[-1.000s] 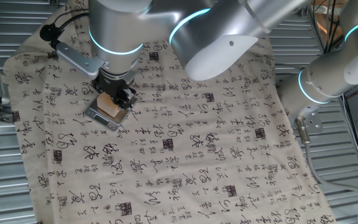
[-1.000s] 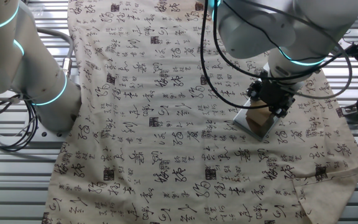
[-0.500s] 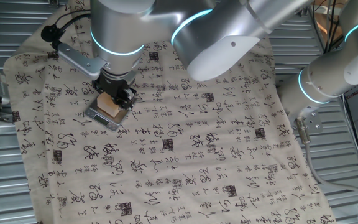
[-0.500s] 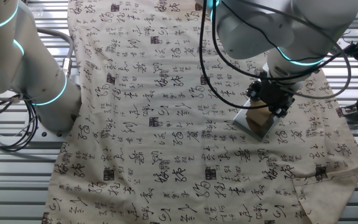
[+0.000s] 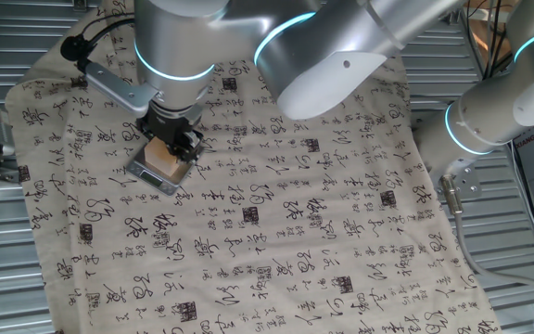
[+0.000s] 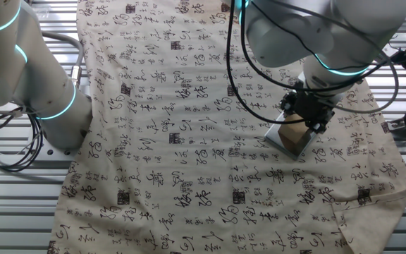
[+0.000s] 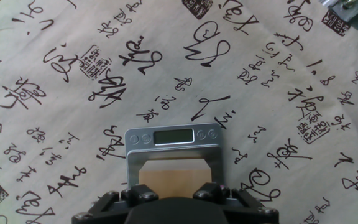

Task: Place the block on the scale

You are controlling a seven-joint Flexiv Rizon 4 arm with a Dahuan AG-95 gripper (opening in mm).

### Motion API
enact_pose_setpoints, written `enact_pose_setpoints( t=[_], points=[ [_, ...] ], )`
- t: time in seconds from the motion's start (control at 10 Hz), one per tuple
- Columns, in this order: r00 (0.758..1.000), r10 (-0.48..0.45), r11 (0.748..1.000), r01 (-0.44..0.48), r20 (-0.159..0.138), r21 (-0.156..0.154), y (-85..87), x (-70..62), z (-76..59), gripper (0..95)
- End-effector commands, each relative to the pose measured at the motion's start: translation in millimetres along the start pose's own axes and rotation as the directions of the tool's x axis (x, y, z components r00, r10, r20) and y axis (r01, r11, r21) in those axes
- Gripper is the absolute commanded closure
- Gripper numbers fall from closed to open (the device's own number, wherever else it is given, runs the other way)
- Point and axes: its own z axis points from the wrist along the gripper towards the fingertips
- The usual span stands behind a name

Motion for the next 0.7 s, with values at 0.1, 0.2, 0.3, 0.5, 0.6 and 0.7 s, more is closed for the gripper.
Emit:
enact_pose_setpoints(
  t=[0.1, 0.2, 0.3, 0.5, 0.6, 0.7],
  points=[
    [1.000, -0.001, 1.000, 0.001, 0.001, 0.000, -0.2, -0.8, 0.2, 38.0],
    [1.000, -0.002, 1.000, 0.002, 0.000, 0.001, -0.2, -0.9, 0.1, 38.0],
    [1.000, -0.005, 1.000, 0.005, 0.000, 0.001, -0.3, -1.0, 0.0, 38.0],
    [1.000, -0.009, 1.000, 0.009, -0.004, -0.001, -0.2, -1.3, -1.2, 0.0],
    [1.000, -0.008, 1.000, 0.008, -0.014, -0.002, -0.2, -1.8, -3.2, 0.0],
    [1.000, -0.004, 1.000, 0.004, -0.022, -0.008, -0.1, -2.4, -5.3, 0.0]
  ],
)
